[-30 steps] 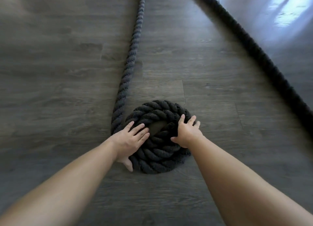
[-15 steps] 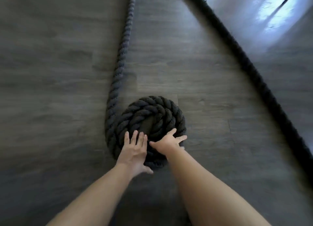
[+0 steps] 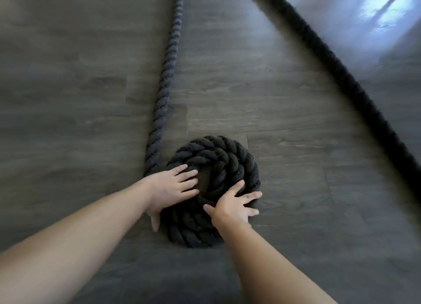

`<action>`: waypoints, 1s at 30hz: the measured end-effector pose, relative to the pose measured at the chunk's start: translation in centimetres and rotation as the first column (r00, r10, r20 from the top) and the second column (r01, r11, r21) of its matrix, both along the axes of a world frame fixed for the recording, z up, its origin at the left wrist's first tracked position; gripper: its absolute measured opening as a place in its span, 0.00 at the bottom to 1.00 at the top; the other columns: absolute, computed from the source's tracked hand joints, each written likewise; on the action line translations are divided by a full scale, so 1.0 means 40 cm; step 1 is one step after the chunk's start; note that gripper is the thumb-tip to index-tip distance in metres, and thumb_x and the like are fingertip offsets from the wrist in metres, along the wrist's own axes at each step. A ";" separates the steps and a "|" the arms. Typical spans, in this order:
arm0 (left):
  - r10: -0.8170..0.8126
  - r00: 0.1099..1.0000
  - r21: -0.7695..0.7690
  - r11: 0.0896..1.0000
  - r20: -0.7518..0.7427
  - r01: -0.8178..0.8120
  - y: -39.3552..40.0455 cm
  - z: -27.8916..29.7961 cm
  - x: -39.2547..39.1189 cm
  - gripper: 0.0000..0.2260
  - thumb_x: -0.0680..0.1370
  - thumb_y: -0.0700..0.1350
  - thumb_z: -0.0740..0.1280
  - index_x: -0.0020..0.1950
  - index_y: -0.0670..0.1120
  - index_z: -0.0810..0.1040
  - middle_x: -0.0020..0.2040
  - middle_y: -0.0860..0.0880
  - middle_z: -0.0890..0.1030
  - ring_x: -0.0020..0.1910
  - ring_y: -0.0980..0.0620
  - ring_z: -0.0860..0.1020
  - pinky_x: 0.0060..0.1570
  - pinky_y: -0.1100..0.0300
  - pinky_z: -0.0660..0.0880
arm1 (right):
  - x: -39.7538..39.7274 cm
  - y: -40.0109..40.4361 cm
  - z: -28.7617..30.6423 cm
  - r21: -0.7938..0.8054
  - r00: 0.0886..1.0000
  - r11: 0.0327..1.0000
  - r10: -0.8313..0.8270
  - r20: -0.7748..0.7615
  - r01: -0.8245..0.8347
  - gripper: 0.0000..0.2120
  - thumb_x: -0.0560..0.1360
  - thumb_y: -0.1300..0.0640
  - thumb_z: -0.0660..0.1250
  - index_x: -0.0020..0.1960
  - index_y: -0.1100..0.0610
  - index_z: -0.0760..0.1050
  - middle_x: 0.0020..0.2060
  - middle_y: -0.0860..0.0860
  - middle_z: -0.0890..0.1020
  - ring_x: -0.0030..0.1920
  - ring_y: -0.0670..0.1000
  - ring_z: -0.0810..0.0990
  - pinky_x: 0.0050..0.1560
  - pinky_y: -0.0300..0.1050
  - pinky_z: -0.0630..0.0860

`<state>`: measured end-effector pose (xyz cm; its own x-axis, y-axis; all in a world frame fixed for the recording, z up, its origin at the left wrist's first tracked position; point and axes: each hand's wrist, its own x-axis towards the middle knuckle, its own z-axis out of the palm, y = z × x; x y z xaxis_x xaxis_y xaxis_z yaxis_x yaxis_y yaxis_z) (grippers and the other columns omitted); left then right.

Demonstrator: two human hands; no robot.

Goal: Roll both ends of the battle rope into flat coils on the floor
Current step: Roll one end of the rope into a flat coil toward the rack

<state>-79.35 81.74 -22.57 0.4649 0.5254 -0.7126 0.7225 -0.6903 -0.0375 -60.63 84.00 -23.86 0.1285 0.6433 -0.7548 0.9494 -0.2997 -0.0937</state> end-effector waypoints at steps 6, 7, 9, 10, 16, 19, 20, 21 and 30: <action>0.035 0.999 0.061 0.997 0.009 -0.035 -0.011 -0.007 -0.007 0.60 0.65 0.72 0.72 0.82 0.42 0.45 0.80 0.38 0.52 0.80 0.35 0.42 0.74 0.31 0.39 | 0.003 0.038 0.009 0.020 0.996 0.996 0.091 -0.012 -0.090 0.58 0.72 0.39 0.73 0.78 0.50 0.29 0.73 0.66 0.26 0.75 0.74 0.46 0.67 0.72 0.65; 0.058 0.998 0.075 0.995 0.021 -0.060 -0.013 -0.011 -0.006 0.60 0.64 0.72 0.72 0.81 0.41 0.45 0.80 0.37 0.53 0.80 0.34 0.43 0.74 0.32 0.39 | 0.001 0.049 0.013 0.023 0.993 0.993 0.117 -0.015 -0.117 0.58 0.72 0.39 0.73 0.78 0.49 0.29 0.73 0.66 0.26 0.75 0.74 0.45 0.67 0.72 0.65; 0.117 0.992 0.116 0.986 0.038 -0.121 -0.014 -0.023 -0.005 0.61 0.64 0.73 0.71 0.81 0.41 0.45 0.79 0.36 0.56 0.80 0.33 0.46 0.75 0.34 0.37 | -0.005 0.081 0.020 0.038 0.984 0.984 0.175 -0.015 -0.175 0.58 0.72 0.39 0.72 0.78 0.49 0.28 0.73 0.65 0.27 0.75 0.74 0.45 0.67 0.72 0.65; 0.154 0.987 0.112 0.981 0.034 -0.157 -0.013 -0.028 -0.002 0.62 0.63 0.75 0.70 0.81 0.40 0.45 0.79 0.36 0.55 0.80 0.33 0.46 0.76 0.35 0.39 | -0.006 0.098 0.022 0.047 0.978 0.977 0.208 -0.015 -0.207 0.58 0.72 0.39 0.72 0.78 0.49 0.28 0.74 0.65 0.27 0.75 0.73 0.45 0.68 0.71 0.64; 0.359 0.932 0.126 0.923 0.056 -0.363 0.011 -0.029 0.045 0.65 0.62 0.79 0.67 0.81 0.39 0.42 0.81 0.37 0.49 0.80 0.34 0.41 0.77 0.40 0.44 | 0.006 0.160 0.023 0.193 0.948 0.933 0.317 -0.040 -0.304 0.52 0.76 0.39 0.68 0.79 0.50 0.31 0.76 0.63 0.31 0.78 0.68 0.41 0.75 0.63 0.57; 0.483 0.872 0.146 0.859 0.083 -0.490 0.029 -0.027 0.075 0.65 0.62 0.78 0.68 0.81 0.39 0.43 0.81 0.37 0.50 0.80 0.34 0.41 0.78 0.41 0.45 | -0.015 0.136 0.017 0.259 0.974 0.944 0.222 -0.043 -0.204 0.48 0.79 0.40 0.63 0.80 0.56 0.33 0.76 0.64 0.32 0.78 0.68 0.41 0.75 0.60 0.55; 0.517 0.851 0.154 0.837 0.094 -0.525 0.039 -0.024 0.088 0.65 0.62 0.78 0.68 0.81 0.38 0.43 0.81 0.37 0.50 0.80 0.34 0.42 0.78 0.41 0.45 | -0.026 0.136 0.016 0.245 0.983 0.956 0.178 -0.053 -0.160 0.48 0.79 0.39 0.63 0.80 0.58 0.34 0.77 0.64 0.33 0.78 0.68 0.41 0.76 0.60 0.53; 0.541 0.834 0.163 0.818 0.107 -0.552 0.050 -0.023 0.099 0.65 0.63 0.78 0.67 0.81 0.38 0.43 0.80 0.37 0.51 0.80 0.34 0.42 0.78 0.40 0.46 | -0.037 0.143 0.016 0.220 0.989 0.968 0.134 -0.063 -0.117 0.49 0.78 0.38 0.64 0.80 0.60 0.35 0.77 0.64 0.34 0.78 0.67 0.40 0.76 0.60 0.51; 0.722 0.651 0.120 0.643 0.233 -0.756 0.116 -0.037 0.150 0.69 0.61 0.76 0.71 0.80 0.36 0.36 0.82 0.40 0.47 0.81 0.38 0.42 0.79 0.42 0.46 | -0.090 0.285 0.008 0.132 0.990 0.981 0.138 0.017 -0.139 0.57 0.74 0.30 0.63 0.78 0.69 0.37 0.76 0.67 0.36 0.77 0.69 0.38 0.73 0.69 0.50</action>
<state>-73.37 86.37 -24.03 -0.0495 0.8548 -0.5165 0.9950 0.0872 0.0489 -64.23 95.39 -23.54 0.0363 0.7494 -0.6611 0.9818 -0.1503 -0.1165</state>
